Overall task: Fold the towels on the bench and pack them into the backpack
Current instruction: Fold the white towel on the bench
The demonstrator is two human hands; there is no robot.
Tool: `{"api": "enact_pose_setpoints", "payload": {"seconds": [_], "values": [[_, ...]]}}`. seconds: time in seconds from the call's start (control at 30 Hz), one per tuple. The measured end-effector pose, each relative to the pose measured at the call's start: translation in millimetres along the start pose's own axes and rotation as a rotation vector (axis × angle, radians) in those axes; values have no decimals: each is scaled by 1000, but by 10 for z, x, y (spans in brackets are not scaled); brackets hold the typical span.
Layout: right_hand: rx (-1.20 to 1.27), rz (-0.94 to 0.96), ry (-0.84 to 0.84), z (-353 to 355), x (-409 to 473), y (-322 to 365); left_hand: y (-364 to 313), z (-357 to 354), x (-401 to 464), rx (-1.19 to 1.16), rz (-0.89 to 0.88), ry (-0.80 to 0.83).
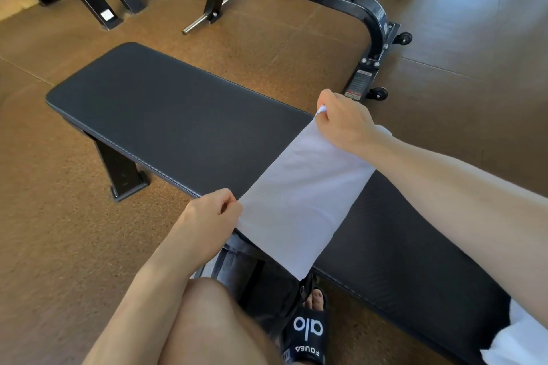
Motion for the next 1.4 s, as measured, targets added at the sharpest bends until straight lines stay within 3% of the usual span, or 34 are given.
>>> {"api": "enact_pose_setpoints", "payload": {"seconds": [0.37,0.8,0.9,1.0,1.2,1.4], "values": [[48,3,-97,-70,-68,-21,4,7,14,17,13,-15],[-199,-24,-43,-113,53,13,53,-52,-16,150,41,-91],[-227,-68,-179,18,-20,68,42,-59,-47,133,38,-106],[-87,17,-305,222,-419,308,35,-63,-49,147,20,-150],[177,169,-96,526,-1756,874,29,-64,-49,106,1,-148],[-141,308,161,426,-2302,958,43,-59,-18,-69,39,-56]]}}
Point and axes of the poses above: each hand's wrist, its own x-axis towards the middle knuckle, its own z-axis out of the back of the hand, y = z × x, the point moved 1 cm from there along x, towards the middle knuckle, and after that the axes turned 11 degrees about -x, right-handed, at the moved point
